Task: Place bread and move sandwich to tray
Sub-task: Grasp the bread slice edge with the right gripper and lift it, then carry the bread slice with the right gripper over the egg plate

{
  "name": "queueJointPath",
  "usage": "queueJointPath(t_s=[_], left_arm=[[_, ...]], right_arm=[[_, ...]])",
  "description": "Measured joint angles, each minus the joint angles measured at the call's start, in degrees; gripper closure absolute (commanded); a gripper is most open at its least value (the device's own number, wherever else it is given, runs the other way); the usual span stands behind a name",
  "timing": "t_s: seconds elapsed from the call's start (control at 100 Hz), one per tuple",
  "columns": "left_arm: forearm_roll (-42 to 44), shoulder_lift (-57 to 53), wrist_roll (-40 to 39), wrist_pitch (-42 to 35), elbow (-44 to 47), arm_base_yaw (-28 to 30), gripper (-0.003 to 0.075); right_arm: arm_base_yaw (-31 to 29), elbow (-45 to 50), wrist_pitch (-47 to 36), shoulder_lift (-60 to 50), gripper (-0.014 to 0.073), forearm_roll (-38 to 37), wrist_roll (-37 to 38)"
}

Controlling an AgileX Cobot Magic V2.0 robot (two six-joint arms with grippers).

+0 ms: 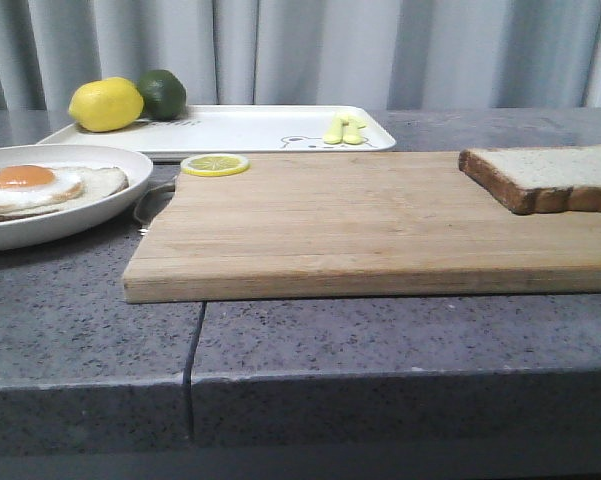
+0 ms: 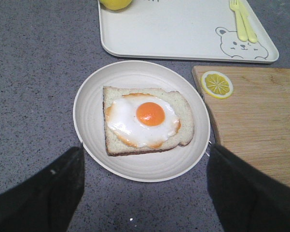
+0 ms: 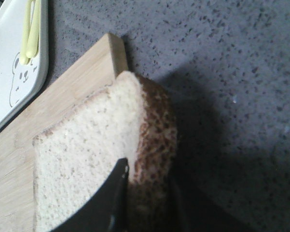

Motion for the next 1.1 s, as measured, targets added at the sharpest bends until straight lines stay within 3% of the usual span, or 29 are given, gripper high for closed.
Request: queueJointPath(t_s=[0.17,0.66,0.88,1.1], left_arm=[[0.0,0.0,0.0,0.0,0.0,0.0,0.0229],[0.0,0.0,0.0,0.0,0.0,0.0,0.0229],[0.0,0.0,0.0,0.0,0.0,0.0,0.0229],[0.0,0.0,0.0,0.0,0.0,0.0,0.0229]], right_arm=[[0.0,0.0,0.1,0.0,0.0655,0.1,0.1],[1.0,-4.5,2.8,-11.9,0.0651,-2.3,5.1],[10.0,-7.5,0.1,-14.7,0.0651,0.1,9.2],[22.7,-7.8,-11.0,-14.7,0.0651,11.5,8.7]])
